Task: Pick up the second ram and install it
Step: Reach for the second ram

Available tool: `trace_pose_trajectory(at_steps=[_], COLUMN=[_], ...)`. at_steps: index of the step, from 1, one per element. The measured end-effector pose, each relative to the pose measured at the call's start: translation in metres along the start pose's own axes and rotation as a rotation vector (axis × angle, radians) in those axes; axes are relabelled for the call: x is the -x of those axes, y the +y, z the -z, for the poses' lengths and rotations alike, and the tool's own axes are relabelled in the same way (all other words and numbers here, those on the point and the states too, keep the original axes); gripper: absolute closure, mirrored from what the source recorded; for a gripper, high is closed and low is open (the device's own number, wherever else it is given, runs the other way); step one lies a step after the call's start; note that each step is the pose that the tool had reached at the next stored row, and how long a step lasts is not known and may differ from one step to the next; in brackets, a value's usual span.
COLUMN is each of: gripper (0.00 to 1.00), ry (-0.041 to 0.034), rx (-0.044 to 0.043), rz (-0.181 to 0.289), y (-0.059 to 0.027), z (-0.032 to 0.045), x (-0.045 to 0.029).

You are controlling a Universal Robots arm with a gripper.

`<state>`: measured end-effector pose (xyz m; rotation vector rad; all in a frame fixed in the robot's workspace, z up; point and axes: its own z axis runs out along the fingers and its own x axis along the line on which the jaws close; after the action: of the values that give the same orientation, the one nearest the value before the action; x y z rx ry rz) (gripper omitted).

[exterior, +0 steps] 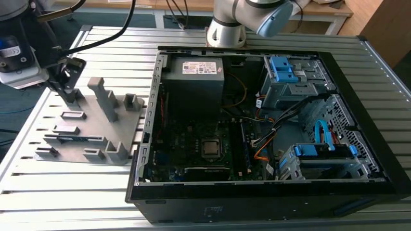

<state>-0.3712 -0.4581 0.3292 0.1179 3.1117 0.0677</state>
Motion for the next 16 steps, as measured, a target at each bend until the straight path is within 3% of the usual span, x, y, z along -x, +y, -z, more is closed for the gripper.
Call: trace_pose_trajectory(at_steps=[16], gripper=[0.90], ry=[0.0000], rx=[0.0000], rz=[0.000], y=[-0.0023], z=[-0.0145], x=[-0.0052])
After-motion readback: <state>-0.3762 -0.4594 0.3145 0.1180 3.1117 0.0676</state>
